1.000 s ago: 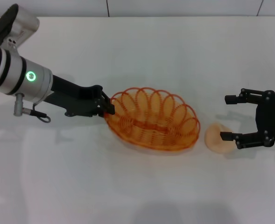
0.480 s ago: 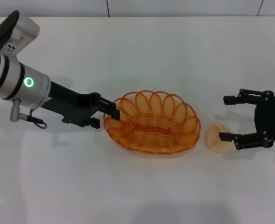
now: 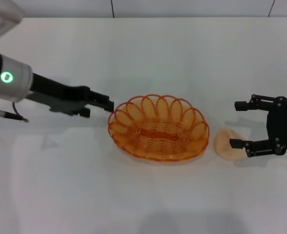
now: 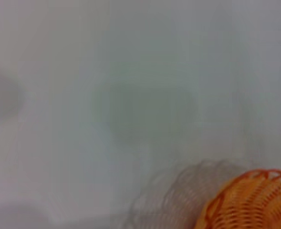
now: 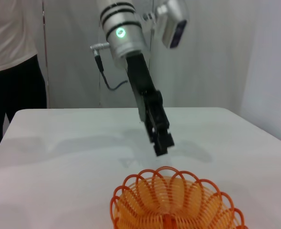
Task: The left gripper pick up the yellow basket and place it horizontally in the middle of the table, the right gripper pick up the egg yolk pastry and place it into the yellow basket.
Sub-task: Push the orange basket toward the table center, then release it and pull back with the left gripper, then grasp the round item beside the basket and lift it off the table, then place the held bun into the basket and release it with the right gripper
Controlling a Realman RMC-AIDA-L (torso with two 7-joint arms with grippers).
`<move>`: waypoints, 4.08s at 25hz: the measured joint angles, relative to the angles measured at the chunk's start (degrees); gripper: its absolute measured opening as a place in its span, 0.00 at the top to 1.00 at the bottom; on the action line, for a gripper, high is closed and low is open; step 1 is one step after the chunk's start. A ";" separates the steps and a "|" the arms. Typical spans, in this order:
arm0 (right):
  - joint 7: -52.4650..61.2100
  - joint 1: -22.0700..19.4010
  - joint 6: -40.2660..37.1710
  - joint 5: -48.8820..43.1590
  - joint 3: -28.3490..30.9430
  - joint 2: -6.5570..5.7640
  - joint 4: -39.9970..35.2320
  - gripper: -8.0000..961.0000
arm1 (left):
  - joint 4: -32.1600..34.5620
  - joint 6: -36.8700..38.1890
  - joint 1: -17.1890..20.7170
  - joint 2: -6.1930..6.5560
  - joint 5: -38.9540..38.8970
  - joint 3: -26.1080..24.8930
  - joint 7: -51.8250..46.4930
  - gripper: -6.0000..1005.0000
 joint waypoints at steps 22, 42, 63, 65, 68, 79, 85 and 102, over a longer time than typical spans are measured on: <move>5.46 -1.13 -0.65 -0.65 1.43 -0.49 -0.47 0.19 | -0.91 6.45 10.43 -0.88 -19.97 -4.48 65.18 0.23; 29.73 1.78 0.16 -22.96 1.16 2.49 -16.13 0.20 | -11.66 12.83 14.42 3.55 -19.29 -11.91 86.86 0.24; 30.48 2.45 2.23 -27.30 -1.76 5.08 -16.13 0.28 | -11.73 12.34 14.20 3.10 -18.69 -12.10 87.14 0.24; 29.65 2.49 2.29 -26.29 -1.94 5.09 -15.75 0.36 | -11.73 12.31 14.19 3.10 -18.71 -12.10 87.10 0.24; 27.96 2.22 2.44 -24.34 -1.80 5.10 -15.47 0.49 | -11.73 12.27 14.33 3.08 -18.93 -12.10 87.06 0.24; 26.62 1.82 1.53 -23.90 -0.62 4.83 -15.76 0.76 | -11.71 12.37 14.65 2.99 -19.05 -12.73 87.23 0.24; 26.80 2.27 -5.04 -24.37 6.23 3.73 -19.13 0.78 | -11.50 12.75 14.67 2.98 -18.73 -13.41 87.31 0.24; 24.44 5.52 -5.62 -6.00 4.10 5.39 -16.68 0.92 | -11.52 12.66 14.91 2.99 -18.55 -13.42 87.81 0.24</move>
